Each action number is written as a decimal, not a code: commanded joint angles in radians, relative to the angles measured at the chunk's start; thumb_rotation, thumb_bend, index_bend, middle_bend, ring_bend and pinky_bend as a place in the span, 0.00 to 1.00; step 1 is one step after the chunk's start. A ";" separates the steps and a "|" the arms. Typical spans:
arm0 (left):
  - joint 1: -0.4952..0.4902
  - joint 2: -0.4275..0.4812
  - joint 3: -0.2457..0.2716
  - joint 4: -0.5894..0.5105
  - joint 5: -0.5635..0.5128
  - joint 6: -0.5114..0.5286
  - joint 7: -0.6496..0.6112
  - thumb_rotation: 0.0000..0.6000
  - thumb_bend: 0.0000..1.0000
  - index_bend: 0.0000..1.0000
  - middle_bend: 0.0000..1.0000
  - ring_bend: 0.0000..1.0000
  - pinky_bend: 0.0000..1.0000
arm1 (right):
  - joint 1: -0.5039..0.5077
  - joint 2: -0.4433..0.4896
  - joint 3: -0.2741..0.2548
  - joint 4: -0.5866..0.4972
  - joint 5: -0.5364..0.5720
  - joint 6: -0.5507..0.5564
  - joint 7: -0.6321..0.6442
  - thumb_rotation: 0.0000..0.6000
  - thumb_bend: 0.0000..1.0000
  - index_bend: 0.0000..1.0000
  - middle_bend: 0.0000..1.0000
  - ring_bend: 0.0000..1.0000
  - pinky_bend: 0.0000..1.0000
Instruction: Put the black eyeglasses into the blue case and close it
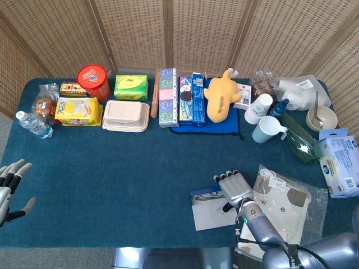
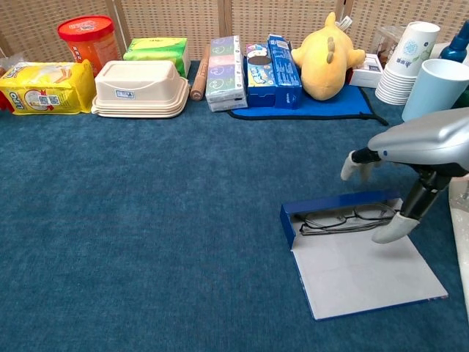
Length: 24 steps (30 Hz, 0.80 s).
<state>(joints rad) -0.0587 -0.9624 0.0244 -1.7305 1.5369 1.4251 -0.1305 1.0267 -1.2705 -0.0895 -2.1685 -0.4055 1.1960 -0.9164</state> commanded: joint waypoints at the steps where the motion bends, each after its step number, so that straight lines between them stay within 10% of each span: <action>1: -0.003 -0.002 0.000 0.000 0.000 -0.003 0.001 1.00 0.32 0.00 0.00 0.00 0.00 | -0.002 0.012 -0.005 -0.002 0.017 -0.004 0.003 0.56 0.04 0.16 0.23 0.17 0.23; 24: -0.002 -0.005 0.008 0.006 0.008 0.005 -0.008 1.00 0.32 0.00 0.00 0.00 0.00 | -0.005 0.001 -0.051 -0.133 0.014 0.013 -0.021 0.55 0.04 0.15 0.23 0.19 0.26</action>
<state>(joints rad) -0.0613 -0.9672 0.0320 -1.7247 1.5452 1.4300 -0.1384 1.0235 -1.2667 -0.1376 -2.2987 -0.3884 1.2082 -0.9368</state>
